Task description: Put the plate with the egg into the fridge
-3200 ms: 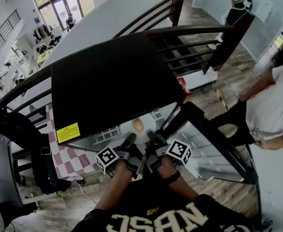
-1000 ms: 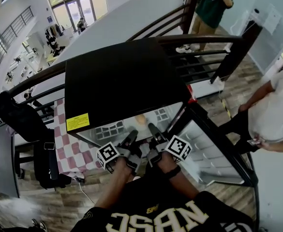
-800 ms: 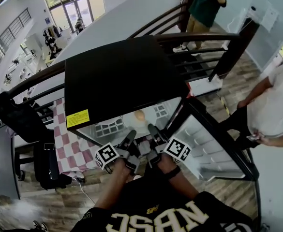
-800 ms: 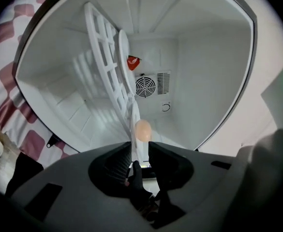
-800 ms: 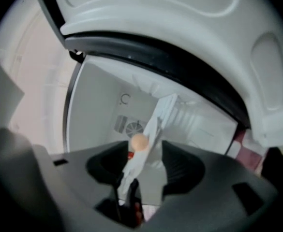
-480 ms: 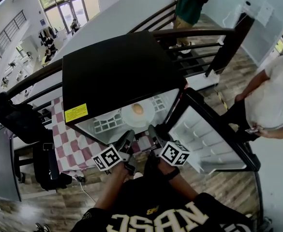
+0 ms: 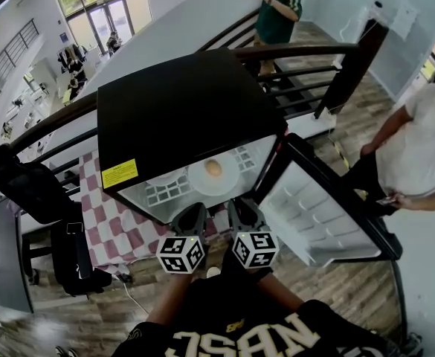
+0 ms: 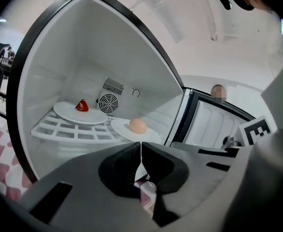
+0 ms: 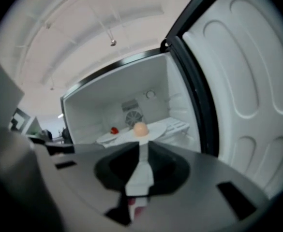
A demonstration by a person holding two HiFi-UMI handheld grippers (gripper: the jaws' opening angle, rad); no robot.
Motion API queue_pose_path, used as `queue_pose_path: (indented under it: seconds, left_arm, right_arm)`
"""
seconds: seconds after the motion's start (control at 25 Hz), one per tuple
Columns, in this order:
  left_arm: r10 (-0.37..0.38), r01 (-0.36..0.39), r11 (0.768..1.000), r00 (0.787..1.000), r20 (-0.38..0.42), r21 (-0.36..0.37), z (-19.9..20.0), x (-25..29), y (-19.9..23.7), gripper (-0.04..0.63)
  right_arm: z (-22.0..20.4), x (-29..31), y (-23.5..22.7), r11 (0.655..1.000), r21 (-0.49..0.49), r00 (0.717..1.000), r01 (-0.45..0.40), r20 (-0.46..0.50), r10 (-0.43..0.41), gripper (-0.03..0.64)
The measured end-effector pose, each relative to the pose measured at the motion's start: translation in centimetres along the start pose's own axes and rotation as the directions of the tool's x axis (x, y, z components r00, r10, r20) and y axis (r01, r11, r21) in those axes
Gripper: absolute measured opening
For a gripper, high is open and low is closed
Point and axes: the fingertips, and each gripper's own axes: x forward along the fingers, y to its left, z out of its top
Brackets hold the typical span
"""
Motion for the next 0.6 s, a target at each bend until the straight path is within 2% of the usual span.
queue_pose_path:
  seconds: [0.04, 0.2, 0.36, 0.6]
  left_arm:
    - [0.006, -0.005, 1.000, 1.000, -0.008, 0.022, -0.1, 0.1, 0.0, 0.021]
    - [0.015, -0.013, 0.996, 1.000, -0.021, 0.089, 0.2, 0.8, -0.3, 0.020]
    - [0.017, -0.014, 0.995, 0.999, -0.027, 0.104, 0.3, 1.6, -0.4, 0.021]
    - [0.022, -0.019, 0.995, 0.999, -0.034, 0.101, 0.3, 3.1, -0.1, 0.021]
  right_arm:
    - [-0.2, 0.1, 0.1, 1.000, -0.030, 1.000, 0.010, -0.012, -0.011, 0.058]
    - [0.1, 0.7, 1.0, 0.994, -0.113, 1.000, 0.012, -0.015, -0.014, 0.035]
    - [0.3, 1.5, 1.4, 0.989, -0.150, 1.000, 0.003, -0.015, -0.006, 0.032]
    - [0.0, 2.6, 1.0, 0.988, -0.152, 0.999, 0.004, -0.035, -0.010, 0.032]
